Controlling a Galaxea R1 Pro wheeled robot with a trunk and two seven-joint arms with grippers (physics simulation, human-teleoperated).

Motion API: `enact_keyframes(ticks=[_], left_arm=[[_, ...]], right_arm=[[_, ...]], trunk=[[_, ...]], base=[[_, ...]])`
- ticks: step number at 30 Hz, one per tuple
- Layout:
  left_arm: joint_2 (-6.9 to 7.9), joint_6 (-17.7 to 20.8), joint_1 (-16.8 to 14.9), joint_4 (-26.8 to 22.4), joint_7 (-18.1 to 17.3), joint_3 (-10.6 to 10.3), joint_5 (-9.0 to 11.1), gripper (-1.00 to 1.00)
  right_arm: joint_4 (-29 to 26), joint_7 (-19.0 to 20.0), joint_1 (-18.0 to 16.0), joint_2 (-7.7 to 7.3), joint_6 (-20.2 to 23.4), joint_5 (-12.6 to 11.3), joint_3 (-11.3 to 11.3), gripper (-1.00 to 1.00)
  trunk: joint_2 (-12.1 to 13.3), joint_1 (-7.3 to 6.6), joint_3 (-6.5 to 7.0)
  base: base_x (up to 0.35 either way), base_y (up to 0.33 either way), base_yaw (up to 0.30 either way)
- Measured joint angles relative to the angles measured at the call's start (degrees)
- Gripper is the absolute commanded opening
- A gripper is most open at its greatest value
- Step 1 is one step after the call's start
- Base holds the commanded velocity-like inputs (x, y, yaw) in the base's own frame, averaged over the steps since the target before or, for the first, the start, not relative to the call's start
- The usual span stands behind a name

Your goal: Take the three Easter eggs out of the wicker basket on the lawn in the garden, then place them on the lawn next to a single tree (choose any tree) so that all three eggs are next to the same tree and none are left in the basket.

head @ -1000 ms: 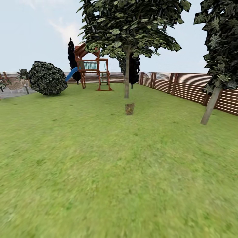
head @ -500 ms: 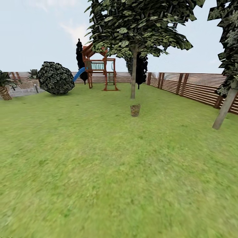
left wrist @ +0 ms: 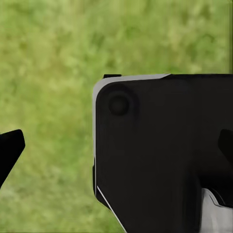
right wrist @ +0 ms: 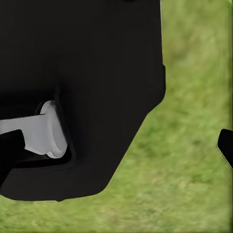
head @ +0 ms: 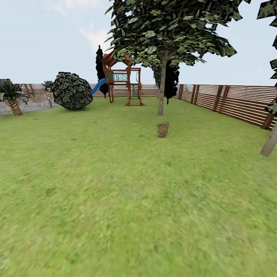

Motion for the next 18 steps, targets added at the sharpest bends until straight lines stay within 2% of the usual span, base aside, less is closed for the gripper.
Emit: enact_keyframes(ticks=[18], left_arm=[[0.0,-0.06,0.0,-0.01,0.0,0.0,0.09,1.0]], right_arm=[[0.0,0.0,0.0,0.0,0.0,0.0,0.0,1.0]], trunk=[[0.0,0.0,0.0]], base=[[0.312,-0.111,0.001]])
